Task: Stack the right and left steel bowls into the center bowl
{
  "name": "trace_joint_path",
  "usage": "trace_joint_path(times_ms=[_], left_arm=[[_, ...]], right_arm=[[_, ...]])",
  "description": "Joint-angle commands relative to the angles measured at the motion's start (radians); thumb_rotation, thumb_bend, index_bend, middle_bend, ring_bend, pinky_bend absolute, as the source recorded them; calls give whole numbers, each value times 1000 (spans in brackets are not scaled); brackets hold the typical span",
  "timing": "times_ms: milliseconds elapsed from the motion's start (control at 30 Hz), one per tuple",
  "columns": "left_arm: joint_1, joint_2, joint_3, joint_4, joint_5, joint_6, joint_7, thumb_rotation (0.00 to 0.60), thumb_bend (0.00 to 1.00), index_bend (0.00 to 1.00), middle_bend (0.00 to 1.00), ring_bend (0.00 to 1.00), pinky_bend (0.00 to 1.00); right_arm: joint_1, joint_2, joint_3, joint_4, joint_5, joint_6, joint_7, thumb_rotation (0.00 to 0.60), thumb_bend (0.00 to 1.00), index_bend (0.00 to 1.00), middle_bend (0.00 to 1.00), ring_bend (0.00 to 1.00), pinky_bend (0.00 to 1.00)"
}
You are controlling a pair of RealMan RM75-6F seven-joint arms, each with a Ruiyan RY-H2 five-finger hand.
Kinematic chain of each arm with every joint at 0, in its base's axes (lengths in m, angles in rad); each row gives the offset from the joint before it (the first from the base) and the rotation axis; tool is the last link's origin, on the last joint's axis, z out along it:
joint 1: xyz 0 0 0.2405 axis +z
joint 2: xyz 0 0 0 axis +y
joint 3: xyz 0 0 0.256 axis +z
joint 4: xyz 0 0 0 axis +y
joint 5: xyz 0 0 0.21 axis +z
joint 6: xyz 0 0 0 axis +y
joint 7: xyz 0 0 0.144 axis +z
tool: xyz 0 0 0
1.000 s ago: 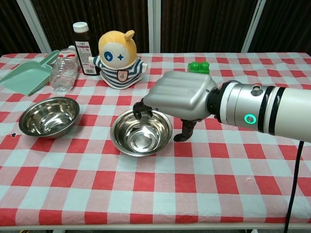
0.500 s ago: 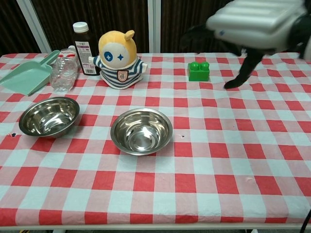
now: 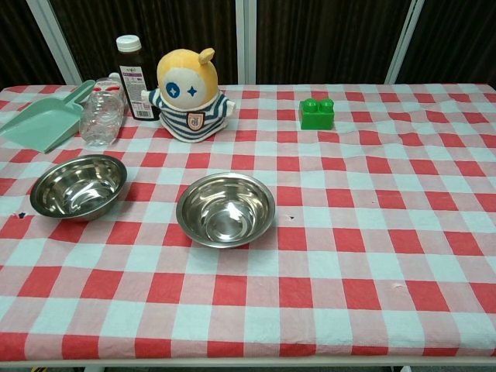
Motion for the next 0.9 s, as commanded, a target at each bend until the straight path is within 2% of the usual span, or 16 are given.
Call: trace_joint_path(times_ms=[33,267,367,467,700,767,900], left_arm=[[-9,2,9,-15,10,-11,35,600,125,248,290,203,322],[-30,4,28,-74,39,-34,132,600,125,259,290,212,353],[-45,-16,55,-74,74,-61,190,600,132,311,293,266,452],[-61,-40,80,-68,90,-103,239,600,137,321,303,311,521],[-106,-95,103,-66,148,-156,279,600,149,325,308,356,578],[-123,-112,100,-56,170,-161,296,600,158,335,323,440,635],[-151,-145,86,-41,185,-172,295,600,177,355,415,723,806]], right_arm=[[-77,8,-23,25,-63,92,52,600,14,15,42,0,0],[-125,32,-3,33,-112,154,125,600,28,14,40,0,0],[-127,45,10,28,-114,149,135,600,39,14,35,0,0],[-123,58,26,18,-114,141,139,600,41,12,34,0,0],[-117,62,53,10,-89,112,131,600,50,9,27,0,0],[-117,59,59,13,-82,107,132,600,52,9,27,0,0],[-122,56,66,20,-74,99,132,600,56,10,26,0,0]])
